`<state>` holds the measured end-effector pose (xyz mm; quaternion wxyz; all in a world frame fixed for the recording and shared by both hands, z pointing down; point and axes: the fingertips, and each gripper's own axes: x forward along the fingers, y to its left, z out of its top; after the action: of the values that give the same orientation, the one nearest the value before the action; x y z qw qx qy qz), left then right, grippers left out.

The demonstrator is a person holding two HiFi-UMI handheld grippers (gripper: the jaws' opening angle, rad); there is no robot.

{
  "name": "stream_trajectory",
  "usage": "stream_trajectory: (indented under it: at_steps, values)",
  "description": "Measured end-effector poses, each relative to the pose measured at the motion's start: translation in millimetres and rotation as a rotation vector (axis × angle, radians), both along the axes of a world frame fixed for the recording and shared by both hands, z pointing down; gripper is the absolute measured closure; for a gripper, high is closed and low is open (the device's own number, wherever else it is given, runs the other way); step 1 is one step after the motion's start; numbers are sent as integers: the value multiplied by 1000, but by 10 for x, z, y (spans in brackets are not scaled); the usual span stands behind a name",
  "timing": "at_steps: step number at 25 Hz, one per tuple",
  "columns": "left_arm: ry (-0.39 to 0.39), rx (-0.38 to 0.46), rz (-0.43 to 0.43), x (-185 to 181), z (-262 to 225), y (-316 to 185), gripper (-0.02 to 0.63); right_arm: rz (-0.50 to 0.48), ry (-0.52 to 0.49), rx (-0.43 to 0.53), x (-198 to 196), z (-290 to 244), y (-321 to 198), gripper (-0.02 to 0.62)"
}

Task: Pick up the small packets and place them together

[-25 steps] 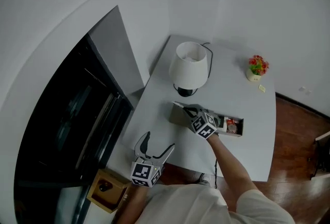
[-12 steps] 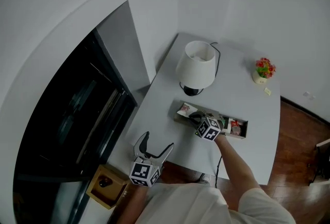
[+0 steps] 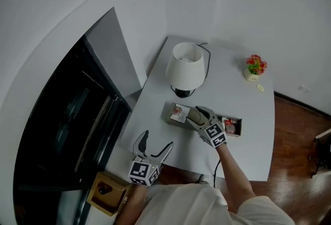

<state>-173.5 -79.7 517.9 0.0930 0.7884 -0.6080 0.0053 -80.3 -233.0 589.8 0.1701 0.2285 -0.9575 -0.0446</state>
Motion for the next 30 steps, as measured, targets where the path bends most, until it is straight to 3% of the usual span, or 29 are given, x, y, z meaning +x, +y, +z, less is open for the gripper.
stream_trajectory:
  at_steps: [3,4,5,6,12,15,21,27,30]
  values:
    - [-14,14,25,50,-49,-96,170,141,-195,-20,356,-479,29,311]
    - [-17,15,33,71,-59,-133,170,185,-251,-22,489,-616,54,273]
    - [-19,17,42,95,-67,-168,170,226,-298,-19,622,-733,91,188]
    - [-20,19,52,125,-75,-200,170,263,-333,-10,751,-837,141,183]
    - [-22,33,143,430,-195,-313,170,475,-455,96,1587,-1327,534,184]
    - [-21,50,182,596,-260,-318,170,567,-440,151,1957,-1375,763,186]
    - [9,69,232,825,-312,-347,170,576,-420,91,2133,-1170,1123,222]
    - [17,10,273,1023,-245,-392,177,495,-400,44,2008,-1112,1237,222]
    - [31,16,265,1048,-265,-428,199,450,-318,-55,1986,-845,1168,224]
